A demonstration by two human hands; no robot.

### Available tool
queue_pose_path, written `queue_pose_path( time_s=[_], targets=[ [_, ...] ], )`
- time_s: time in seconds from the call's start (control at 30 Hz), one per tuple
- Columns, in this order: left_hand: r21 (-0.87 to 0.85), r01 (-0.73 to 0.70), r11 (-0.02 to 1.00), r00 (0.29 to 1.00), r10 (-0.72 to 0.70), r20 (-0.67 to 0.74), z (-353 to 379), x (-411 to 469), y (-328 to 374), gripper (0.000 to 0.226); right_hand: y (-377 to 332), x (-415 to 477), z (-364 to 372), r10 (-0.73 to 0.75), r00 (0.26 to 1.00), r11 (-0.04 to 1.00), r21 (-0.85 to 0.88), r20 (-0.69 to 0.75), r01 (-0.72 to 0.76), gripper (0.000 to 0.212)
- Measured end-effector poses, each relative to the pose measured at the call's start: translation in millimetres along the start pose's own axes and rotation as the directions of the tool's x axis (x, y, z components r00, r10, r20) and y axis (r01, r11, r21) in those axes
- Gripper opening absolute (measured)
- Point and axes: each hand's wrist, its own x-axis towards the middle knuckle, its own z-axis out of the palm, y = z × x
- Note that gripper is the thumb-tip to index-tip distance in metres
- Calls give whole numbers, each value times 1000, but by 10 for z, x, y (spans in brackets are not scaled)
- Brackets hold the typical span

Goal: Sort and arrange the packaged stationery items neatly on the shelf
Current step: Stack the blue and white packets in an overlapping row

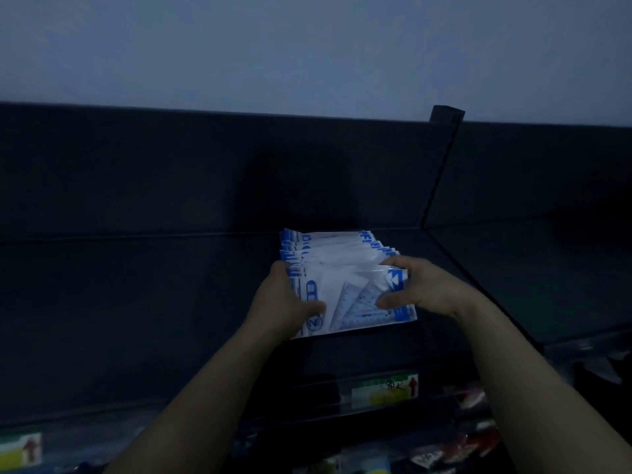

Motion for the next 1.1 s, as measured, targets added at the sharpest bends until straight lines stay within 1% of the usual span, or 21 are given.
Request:
queue_pose_path(
  time_s=[0.07,0.13,0.2,0.23,0.27,0.3,0.37,0.4,0.47,0.5,0.6,0.67,0.7,0.77,0.8,0.83,0.9,0.97,1.0,1.07,1.1],
  targets=[
    [21,18,1000,1000,-18,21,-3,-5,-14,73,-21,7,-47,-4,1000,997,-80,23,6,71],
    [66,-5,998,1000,5,6,-1,-44,-32,92,-42,-22,-51,-14,1000,973,-231,2,14,81],
    [334,-64,941,990,101,-95,8,-61,-58,105,-52,-41,-6,-91,994,937,-343,-57,66,83],
    [498,-94,862,978,174,-115,20,-65,-59,104,-53,-36,45,-140,988,925,-364,-66,106,80],
    [625,-133,769,969,235,-83,42,-65,-58,99,-39,-22,111,-180,983,901,-408,-48,145,76],
    [700,-177,692,965,261,-14,74,-56,-62,91,-23,-9,187,-197,980,862,-479,-7,170,73],
    [750,-246,613,968,201,153,155,-50,-101,76,55,-2,321,-161,984,791,-586,78,176,70],
    [748,-260,610,965,137,224,191,-67,-126,71,96,-29,359,-142,984,780,-600,107,178,69],
    [717,-265,645,950,47,309,236,-128,-171,69,168,-117,369,-106,984,795,-583,142,170,69],
    [707,-267,655,946,37,323,238,-155,-187,69,180,-166,352,-91,985,809,-565,148,160,69],
    [680,-273,681,940,39,339,211,-188,-214,72,209,-280,294,-65,987,826,-548,145,135,72],
    [615,-240,751,953,62,297,188,-143,-232,74,219,-313,254,-66,988,865,-486,139,126,72],
    [551,-196,811,974,94,207,167,-103,-223,74,220,-305,223,-91,992,911,-396,82,117,70],
    [295,-76,952,997,83,-10,109,61,-217,71,222,-199,165,-127,983,982,-154,-135,106,66],
    [157,-12,988,998,22,-61,92,138,-194,69,231,-116,139,-104,967,994,-55,-233,94,65],
    [60,36,998,998,-33,-60,94,194,-158,69,227,-39,130,-59,957,998,18,-285,67,64],
    [-16,59,998,998,-59,-9,159,261,-94,58,275,102,144,14,964,998,68,-266,4,55],
    [-75,54,996,998,-53,26,221,301,-39,51,307,160,132,77,981,990,129,-178,-54,32],
    [-87,58,995,997,-53,50,224,324,-21,51,289,162,102,97,987,985,158,-127,-76,26],
    [-73,43,996,999,-41,23,158,409,-1,49,241,172,1,126,987,988,106,-97,-116,33],
    [-73,37,997,999,-38,-13,102,460,10,50,225,217,-58,134,982,990,55,-134,-127,47]
  ],
)
